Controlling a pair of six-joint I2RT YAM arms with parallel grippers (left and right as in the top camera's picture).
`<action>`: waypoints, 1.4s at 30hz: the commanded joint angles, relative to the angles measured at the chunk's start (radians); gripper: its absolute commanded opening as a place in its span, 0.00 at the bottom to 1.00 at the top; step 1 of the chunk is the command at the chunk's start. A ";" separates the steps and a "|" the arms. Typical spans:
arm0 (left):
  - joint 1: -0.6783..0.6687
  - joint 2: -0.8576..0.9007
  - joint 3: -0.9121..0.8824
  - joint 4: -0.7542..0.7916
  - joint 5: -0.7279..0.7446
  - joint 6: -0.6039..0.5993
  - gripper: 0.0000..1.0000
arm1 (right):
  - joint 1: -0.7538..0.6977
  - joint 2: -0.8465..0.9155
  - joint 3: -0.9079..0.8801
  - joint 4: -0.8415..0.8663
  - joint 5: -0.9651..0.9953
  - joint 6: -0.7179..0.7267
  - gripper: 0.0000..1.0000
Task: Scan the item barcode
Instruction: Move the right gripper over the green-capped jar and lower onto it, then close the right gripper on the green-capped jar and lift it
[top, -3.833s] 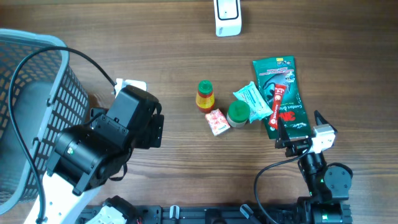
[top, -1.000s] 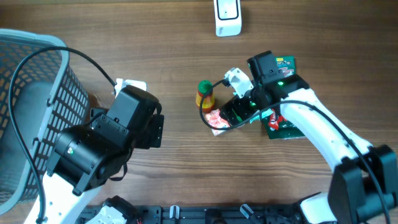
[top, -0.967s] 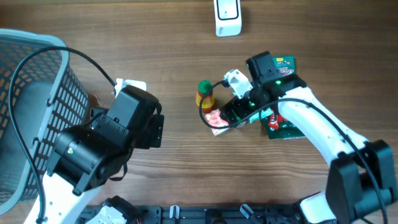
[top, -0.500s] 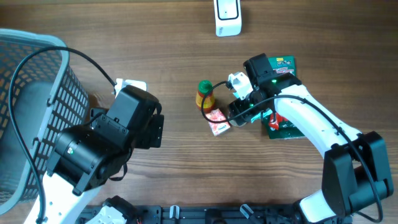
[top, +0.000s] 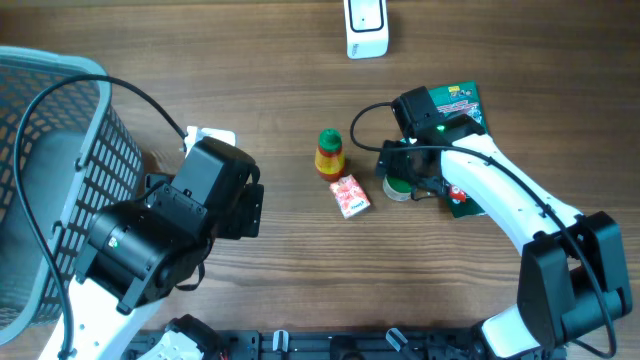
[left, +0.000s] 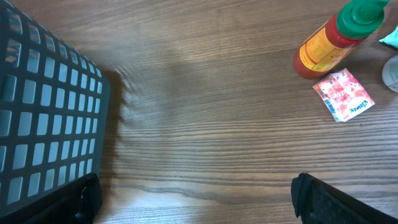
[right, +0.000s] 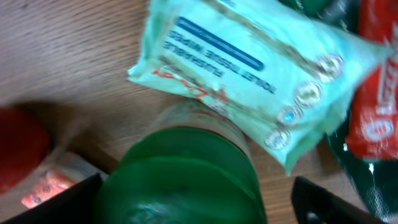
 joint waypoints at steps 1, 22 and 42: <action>0.004 -0.005 0.000 0.000 -0.013 0.002 1.00 | 0.000 0.010 0.055 -0.089 0.031 0.150 1.00; 0.004 -0.005 0.000 0.000 -0.013 0.002 1.00 | 0.000 -0.007 0.101 -0.089 -0.090 -0.672 1.00; 0.004 -0.005 0.000 0.000 -0.013 0.002 1.00 | -0.001 0.113 0.071 -0.137 -0.085 -0.166 0.70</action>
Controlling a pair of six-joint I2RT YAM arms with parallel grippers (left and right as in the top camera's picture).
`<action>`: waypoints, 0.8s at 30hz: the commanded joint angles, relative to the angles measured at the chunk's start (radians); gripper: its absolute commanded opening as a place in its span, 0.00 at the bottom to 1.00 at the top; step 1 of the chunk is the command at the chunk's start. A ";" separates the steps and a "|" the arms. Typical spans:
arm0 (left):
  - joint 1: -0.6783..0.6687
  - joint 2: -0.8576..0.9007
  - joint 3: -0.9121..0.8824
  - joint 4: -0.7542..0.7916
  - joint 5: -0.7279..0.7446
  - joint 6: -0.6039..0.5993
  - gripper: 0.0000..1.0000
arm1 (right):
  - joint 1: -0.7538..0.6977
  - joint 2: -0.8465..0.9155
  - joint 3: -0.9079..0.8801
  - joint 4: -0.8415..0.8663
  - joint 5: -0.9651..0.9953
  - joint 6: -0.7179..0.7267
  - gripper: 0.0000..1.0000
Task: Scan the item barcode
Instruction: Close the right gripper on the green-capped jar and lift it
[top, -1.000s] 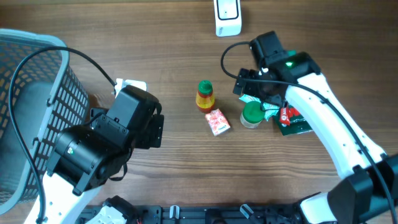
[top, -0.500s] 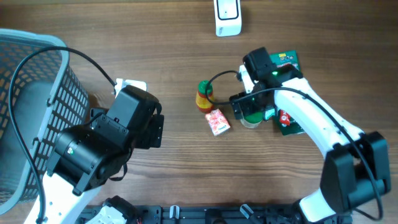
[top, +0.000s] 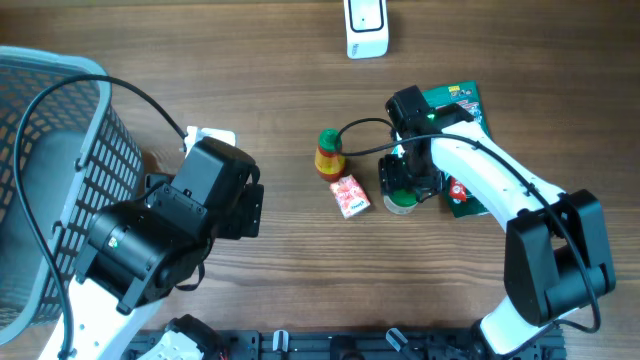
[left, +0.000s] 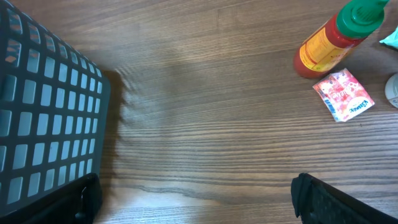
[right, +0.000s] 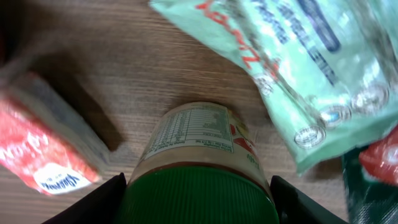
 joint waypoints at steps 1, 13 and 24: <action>0.004 -0.005 0.000 0.000 -0.013 0.002 1.00 | -0.002 0.015 -0.005 0.002 -0.001 0.230 0.71; 0.004 -0.005 0.000 0.000 -0.013 0.002 1.00 | -0.005 -0.061 0.158 -0.160 -0.001 0.414 1.00; 0.004 -0.005 0.000 0.000 -0.013 0.002 1.00 | -0.003 -0.094 0.151 -0.155 0.043 0.377 1.00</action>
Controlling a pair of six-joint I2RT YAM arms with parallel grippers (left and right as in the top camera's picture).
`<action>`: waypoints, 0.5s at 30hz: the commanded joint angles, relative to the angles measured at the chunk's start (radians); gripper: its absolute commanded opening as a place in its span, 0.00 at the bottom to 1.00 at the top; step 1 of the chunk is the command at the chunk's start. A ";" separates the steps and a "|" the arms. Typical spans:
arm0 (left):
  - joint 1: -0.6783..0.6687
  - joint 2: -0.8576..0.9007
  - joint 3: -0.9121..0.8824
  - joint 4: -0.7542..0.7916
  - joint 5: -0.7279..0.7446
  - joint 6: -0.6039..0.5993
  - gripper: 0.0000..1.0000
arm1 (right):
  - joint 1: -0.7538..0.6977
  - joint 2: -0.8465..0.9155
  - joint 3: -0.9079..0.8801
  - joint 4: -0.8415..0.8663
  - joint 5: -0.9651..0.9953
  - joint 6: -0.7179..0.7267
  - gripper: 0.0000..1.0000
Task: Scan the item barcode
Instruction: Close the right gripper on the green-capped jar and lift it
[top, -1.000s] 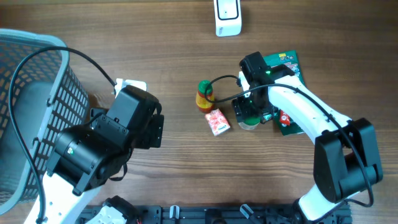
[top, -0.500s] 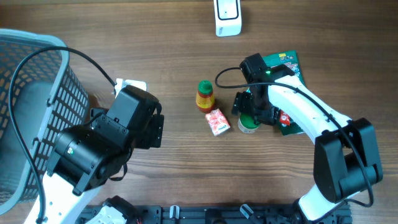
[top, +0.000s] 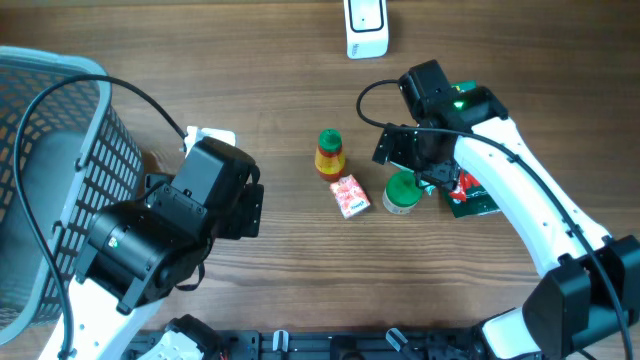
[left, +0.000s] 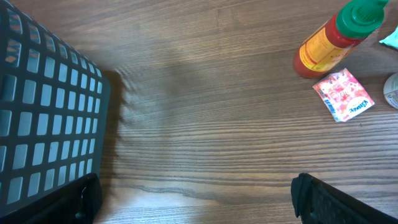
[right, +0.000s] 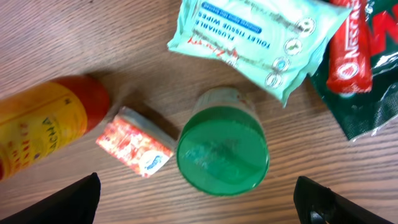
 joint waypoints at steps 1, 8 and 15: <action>0.004 -0.005 0.000 0.000 -0.013 0.002 1.00 | 0.001 0.051 -0.022 0.006 0.041 -0.014 1.00; 0.004 -0.005 0.000 0.000 -0.013 0.002 1.00 | 0.016 0.124 -0.178 0.146 0.026 -0.012 1.00; 0.004 -0.005 0.000 0.000 -0.013 0.002 1.00 | 0.016 0.175 -0.200 0.232 0.027 -0.012 0.98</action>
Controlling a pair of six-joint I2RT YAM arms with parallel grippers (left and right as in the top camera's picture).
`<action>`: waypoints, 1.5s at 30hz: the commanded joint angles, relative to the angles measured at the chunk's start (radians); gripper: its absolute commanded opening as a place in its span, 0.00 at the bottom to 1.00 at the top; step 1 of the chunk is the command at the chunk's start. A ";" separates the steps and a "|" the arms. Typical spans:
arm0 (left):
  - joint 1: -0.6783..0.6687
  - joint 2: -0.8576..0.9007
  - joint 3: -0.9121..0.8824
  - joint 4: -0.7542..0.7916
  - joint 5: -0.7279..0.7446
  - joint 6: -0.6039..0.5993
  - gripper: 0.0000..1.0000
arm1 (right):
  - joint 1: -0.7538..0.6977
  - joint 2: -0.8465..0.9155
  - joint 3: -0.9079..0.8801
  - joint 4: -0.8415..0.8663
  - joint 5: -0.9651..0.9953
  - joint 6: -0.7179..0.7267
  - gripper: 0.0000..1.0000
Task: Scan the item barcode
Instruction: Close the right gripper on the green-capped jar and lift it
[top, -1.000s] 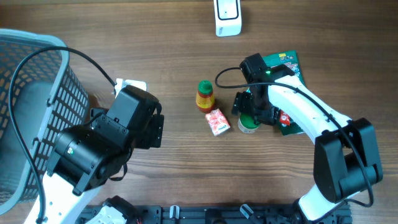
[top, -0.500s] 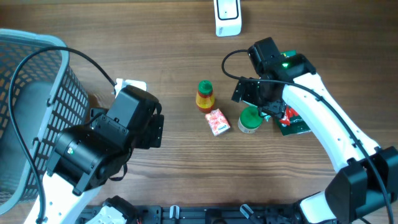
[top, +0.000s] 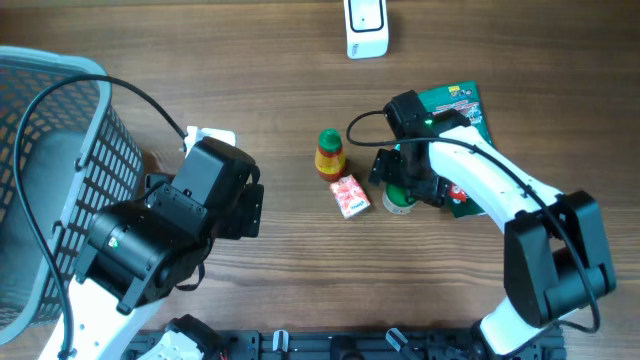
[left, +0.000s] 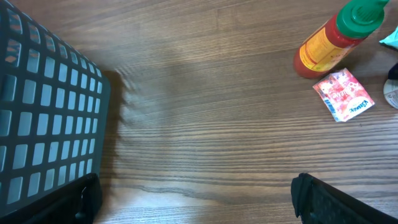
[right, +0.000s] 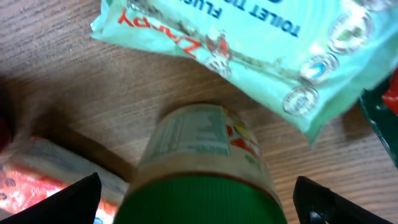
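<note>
A jar with a green lid (right: 200, 144) stands upright on the wooden table (top: 300, 270), just right of a small red packet (top: 349, 195). My right gripper (right: 199, 202) is low over the jar and open, one finger on each side of the lid, with a gap on both sides. In the overhead view the jar (top: 400, 204) shows below the right wrist. The white scanner (top: 366, 30) stands at the far edge. My left gripper (left: 198, 202) hangs open over bare wood near the basket, holding nothing.
A red sauce bottle with a green cap (top: 330, 153) stands left of the jar. A teal wipes pack (right: 249, 37) and a dark green packet (top: 462, 105) lie just behind the jar. A grey mesh basket (top: 45, 160) fills the left side.
My right gripper was open and well above the jar, showing its whole lid. Now it is down close over the jar, still open. The left arm has not moved.
My right gripper was open low around the jar, beside the wipes pack. Then its fingers stood close against the lid. Then it was open and high above the upright jar. Now it is low around the jar again. The left arm stayed still.
</note>
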 joint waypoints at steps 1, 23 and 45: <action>0.004 -0.005 0.000 0.000 -0.013 0.002 1.00 | 0.003 0.055 -0.004 0.031 0.015 -0.004 0.95; 0.004 -0.005 0.000 0.000 -0.013 0.002 1.00 | -0.021 0.164 0.085 0.013 -0.018 -0.009 0.66; 0.004 -0.005 0.000 0.000 -0.013 0.002 1.00 | 0.002 0.157 0.090 0.037 0.021 0.049 0.89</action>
